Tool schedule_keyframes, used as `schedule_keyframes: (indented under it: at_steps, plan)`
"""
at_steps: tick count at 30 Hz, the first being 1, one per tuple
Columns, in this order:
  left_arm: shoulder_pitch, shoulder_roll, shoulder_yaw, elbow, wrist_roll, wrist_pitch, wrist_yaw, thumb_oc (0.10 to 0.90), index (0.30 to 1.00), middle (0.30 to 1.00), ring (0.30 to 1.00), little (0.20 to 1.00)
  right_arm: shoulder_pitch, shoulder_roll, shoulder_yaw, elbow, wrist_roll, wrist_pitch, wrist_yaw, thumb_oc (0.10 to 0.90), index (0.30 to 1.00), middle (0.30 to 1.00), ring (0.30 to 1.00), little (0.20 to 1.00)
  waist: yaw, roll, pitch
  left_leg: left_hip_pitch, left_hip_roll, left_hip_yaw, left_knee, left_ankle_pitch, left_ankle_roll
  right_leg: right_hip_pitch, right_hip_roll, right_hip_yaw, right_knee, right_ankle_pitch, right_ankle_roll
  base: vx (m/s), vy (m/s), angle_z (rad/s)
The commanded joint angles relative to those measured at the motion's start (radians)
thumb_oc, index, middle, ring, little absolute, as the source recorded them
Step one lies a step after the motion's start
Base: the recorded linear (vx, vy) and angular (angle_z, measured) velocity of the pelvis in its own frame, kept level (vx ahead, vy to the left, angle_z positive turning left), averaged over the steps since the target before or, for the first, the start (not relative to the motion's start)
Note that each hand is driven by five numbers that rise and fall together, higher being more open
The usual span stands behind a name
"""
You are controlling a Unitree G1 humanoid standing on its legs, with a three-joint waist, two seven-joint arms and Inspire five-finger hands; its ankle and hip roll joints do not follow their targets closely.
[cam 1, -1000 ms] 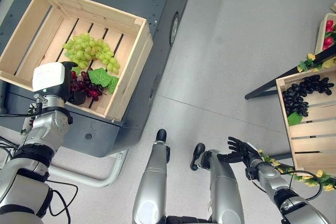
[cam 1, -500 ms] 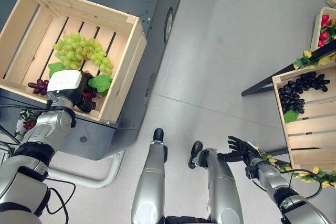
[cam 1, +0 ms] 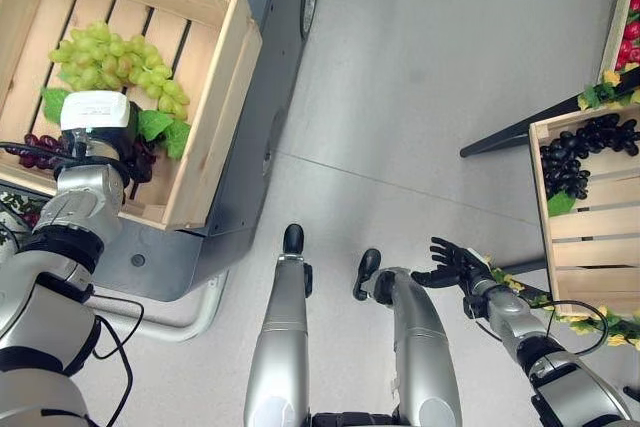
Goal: Pick up the fruits from the basket on one side to the basket on the other side
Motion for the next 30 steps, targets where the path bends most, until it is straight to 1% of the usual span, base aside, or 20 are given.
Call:
schedule_keyframes:
  at_steps: [1, 3, 7, 9, 10, 11, 12, 16, 17, 20, 21, 22, 23, 24, 25, 26, 27, 28, 29, 30]
  plan:
    - [-0.015, 0.092, 0.008, 0.096, 0.168, 0.147, -0.069, 0.8, 0.9, 0.9, 0.9, 0.9, 0.046, -0.091, 0.002, 0.004, 0.06, -0.028, -0.013, 0.8, 0.9, 0.9, 0.9, 0.9, 0.011, -0.001, -0.012, 0.034, -0.029, 0.104, -0.033, 0.005, 0.107, 0.025, 0.03, 0.013, -0.042, 0.141, -0.006, -0.04, 0.005, -0.05]
    - [-0.05, 0.104, -0.033, 0.088, 0.244, 0.159, -0.109, 0.8, 0.9, 0.9, 0.9, 0.9, 0.039, -0.097, 0.006, 0.009, 0.067, -0.033, -0.006, 0.8, 0.9, 0.9, 0.9, 0.9, 0.009, 0.0, -0.012, 0.027, -0.028, 0.103, -0.033, 0.005, 0.105, 0.017, 0.029, 0.011, -0.039, 0.14, -0.007, -0.04, 0.01, -0.05]
    - [-0.097, 0.137, -0.085, 0.042, 0.317, 0.198, -0.214, 0.8, 0.9, 0.9, 0.9, 0.9, 0.04, -0.104, 0.002, 0.015, 0.074, -0.049, -0.002, 0.8, 0.9, 0.9, 0.9, 0.9, 0.01, 0.008, -0.012, 0.017, -0.028, 0.103, -0.03, 0.003, 0.102, 0.007, 0.023, 0.008, -0.038, 0.139, -0.006, -0.01, 0.002, 0.0]
    - [-0.105, 0.148, -0.092, 0.024, 0.331, 0.209, -0.268, 0.8, 0.9, 0.9, 0.9, 0.9, 0.042, -0.106, -0.002, 0.014, 0.076, -0.053, 0.0, 0.8, 0.9, 0.9, 0.9, 0.9, 0.012, 0.01, -0.012, 0.016, -0.028, 0.102, -0.03, 0.002, 0.101, 0.006, 0.02, 0.006, -0.038, 0.139, -0.004, 0.0, -0.021, 0.02]
    - [-0.113, 0.154, -0.103, 0.014, 0.316, 0.204, -0.301, 0.595, 0.592, 0.592, 0.592, 0.592, 0.041, -0.105, -0.002, 0.019, 0.078, -0.056, -0.001, 0.8, 0.9, 0.9, 0.9, 0.9, 0.014, 0.013, -0.012, 0.018, -0.029, 0.101, -0.033, 0.002, 0.099, 0.007, 0.019, 0.005, -0.039, 0.14, -0.003, 0.01, -0.043, 0.04]
    - [-0.111, 0.157, -0.105, 0.008, 0.311, 0.193, -0.301, 0.42, 0.331, 0.331, 0.331, 0.331, 0.04, -0.106, -0.005, 0.022, 0.078, -0.057, 0.0, 0.8, 0.9, 0.9, 0.9, 0.9, 0.014, 0.015, -0.012, 0.02, -0.028, 0.102, -0.034, 0.002, 0.099, 0.01, 0.018, 0.004, -0.039, 0.139, -0.003, 0.01, -0.043, 0.05]
    - [-0.11, 0.159, -0.104, 0.004, 0.3, 0.187, -0.307, 0.4, 0.3, 0.3, 0.3, 0.3, 0.04, -0.107, -0.006, 0.022, 0.077, -0.058, 0.001, 0.8, 0.9, 0.9, 0.9, 0.9, 0.015, 0.017, -0.012, 0.024, -0.029, 0.102, -0.036, 0.001, 0.099, 0.012, 0.017, 0.004, -0.04, 0.139, -0.003, 0.01, -0.017, 0.04]
    - [-0.102, 0.17, -0.093, -0.01, 0.232, 0.163, -0.286, 0.4, 0.3, 0.3, 0.3, 0.3, 0.036, -0.112, -0.016, 0.024, 0.079, -0.058, 0.001, 0.8, 0.9, 0.9, 0.9, 0.9, 0.016, 0.025, -0.012, 0.041, -0.03, 0.105, -0.047, 0.001, 0.098, 0.027, 0.015, 0.003, -0.048, 0.138, -0.001, 0.0, -0.003, 0.01]
    - [-0.101, 0.175, -0.081, -0.01, 0.196, 0.123, -0.246, 0.4, 0.3, 0.3, 0.3, 0.3, 0.039, -0.111, -0.021, 0.021, 0.076, -0.056, -0.003, 0.8, 0.9, 0.9, 0.9, 0.9, 0.017, 0.028, -0.012, 0.05, -0.031, 0.107, -0.049, -0.002, 0.098, 0.035, 0.014, 0.004, -0.052, 0.137, -0.002, 0.0, 0.0, 0.0]
    - [-0.093, 0.183, -0.063, -0.022, 0.129, 0.081, -0.194, 0.4, 0.3, 0.3, 0.3, 0.3, 0.05, -0.109, -0.03, 0.02, 0.07, -0.058, -0.006, 0.8, 0.9, 0.9, 0.9, 0.9, 0.018, 0.033, -0.012, 0.065, -0.032, 0.11, -0.056, -0.002, 0.098, 0.046, 0.013, 0.005, -0.054, 0.136, -0.001, 0.02, -0.007, 0.03]
    - [-0.082, 0.185, -0.053, -0.029, 0.064, 0.074, -0.161, 0.4, 0.3, 0.3, 0.3, 0.3, 0.056, -0.109, -0.034, 0.014, 0.067, -0.056, -0.012, 0.8, 0.9, 0.9, 0.9, 0.9, 0.018, 0.036, -0.012, 0.071, -0.034, 0.111, -0.056, -0.003, 0.096, 0.052, 0.012, 0.005, -0.056, 0.136, 0.0, 0.04, -0.02, 0.06]
    - [-0.058, 0.188, -0.024, -0.036, 0.031, 0.027, -0.107, 0.4, 0.3, 0.3, 0.3, 0.3, 0.067, -0.109, -0.045, 0.012, 0.065, -0.063, -0.01, 0.8, 0.9, 0.9, 0.9, 0.9, 0.019, 0.042, -0.012, 0.09, -0.035, 0.114, -0.065, -0.004, 0.097, 0.066, 0.011, 0.007, -0.06, 0.135, 0.001, 0.04, -0.016, 0.04]
    - [-0.051, 0.189, -0.017, -0.039, 0.025, 0.023, -0.1, 0.4, 0.3, 0.3, 0.3, 0.3, 0.069, -0.11, -0.045, 0.01, 0.065, -0.063, -0.01, 0.8, 0.9, 0.9, 0.9, 0.9, 0.019, 0.043, -0.012, 0.092, -0.035, 0.114, -0.066, -0.004, 0.097, 0.068, 0.011, 0.008, -0.061, 0.135, 0.001, 0.04, -0.017, 0.03]
    - [-0.016, 0.193, 0.018, -0.054, -0.038, -0.007, -0.049, 0.4, 0.3, 0.3, 0.3, 0.3, 0.081, -0.107, -0.055, 0.0, 0.059, -0.066, -0.013, 0.8, 0.9, 0.9, 0.9, 0.9, 0.021, 0.048, -0.012, 0.111, -0.037, 0.117, -0.076, -0.003, 0.096, 0.086, 0.012, 0.009, -0.069, 0.135, 0.002, 0.0, 0.0, 0.0]
    - [-0.009, 0.193, 0.026, -0.057, -0.053, -0.012, -0.039, 0.4, 0.3, 0.3, 0.3, 0.3, 0.083, -0.107, -0.056, -0.001, 0.059, -0.068, -0.012, 0.8, 0.9, 0.9, 0.9, 0.9, 0.021, 0.049, -0.012, 0.114, -0.038, 0.117, -0.077, -0.004, 0.096, 0.088, 0.011, 0.009, -0.07, 0.135, 0.002, 0.04, -0.002, 0.01]
    - [0.034, 0.187, 0.075, -0.067, -0.158, -0.036, 0.017, 0.4, 0.3, 0.3, 0.3, 0.3, 0.095, -0.102, -0.062, -0.016, 0.051, -0.068, -0.019, 0.8, 0.9, 0.9, 0.9, 0.9, 0.023, 0.054, -0.012, 0.133, -0.04, 0.119, -0.084, -0.004, 0.097, 0.105, 0.01, 0.012, -0.076, 0.135, 0.003, 0.0, 0.0, 0.0]
    - [0.045, 0.186, 0.089, -0.068, -0.192, -0.042, 0.03, 0.4, 0.3, 0.3, 0.3, 0.3, 0.097, -0.103, -0.063, -0.019, 0.05, -0.069, -0.019, 0.8, 0.9, 0.9, 0.9, 0.9, 0.022, 0.055, -0.012, 0.137, -0.041, 0.119, -0.085, -0.004, 0.097, 0.109, 0.01, 0.012, -0.077, 0.134, 0.003, 0.05, 0.0, 0.0]
    - [0.103, 0.167, 0.172, -0.065, -0.312, -0.092, 0.077, 0.4, 0.3, 0.3, 0.3, 0.3, 0.117, -0.095, -0.073, -0.045, 0.042, -0.068, -0.025, 0.8, 0.9, 0.9, 0.9, 0.9, 0.024, 0.058, -0.012, 0.165, -0.043, 0.12, -0.097, -0.004, 0.097, 0.132, 0.008, 0.014, -0.083, 0.133, 0.004, 0.04, -0.004, -0.01]
    - [0.109, 0.167, 0.179, -0.066, -0.315, -0.092, 0.073, 0.4, 0.3, 0.3, 0.3, 0.3, 0.118, -0.096, -0.072, -0.046, 0.042, -0.068, -0.025, 0.8, 0.9, 0.9, 0.9, 0.9, 0.022, 0.058, -0.012, 0.167, -0.043, 0.12, -0.098, -0.004, 0.097, 0.133, 0.008, 0.014, -0.084, 0.133, 0.004, 0.07, -0.019, -0.06]
    - [0.165, 0.142, 0.267, -0.059, -0.406, -0.172, 0.117, 0.4, 0.3, 0.3, 0.3, 0.3, 0.136, -0.086, -0.082, -0.06, 0.034, -0.079, -0.022, 0.8, 0.9, 0.9, 0.9, 0.9, 0.023, 0.061, -0.012, 0.199, -0.046, 0.12, -0.112, -0.002, 0.097, 0.158, 0.007, 0.018, -0.091, 0.132, 0.005, 0.06, -0.027, -0.07]
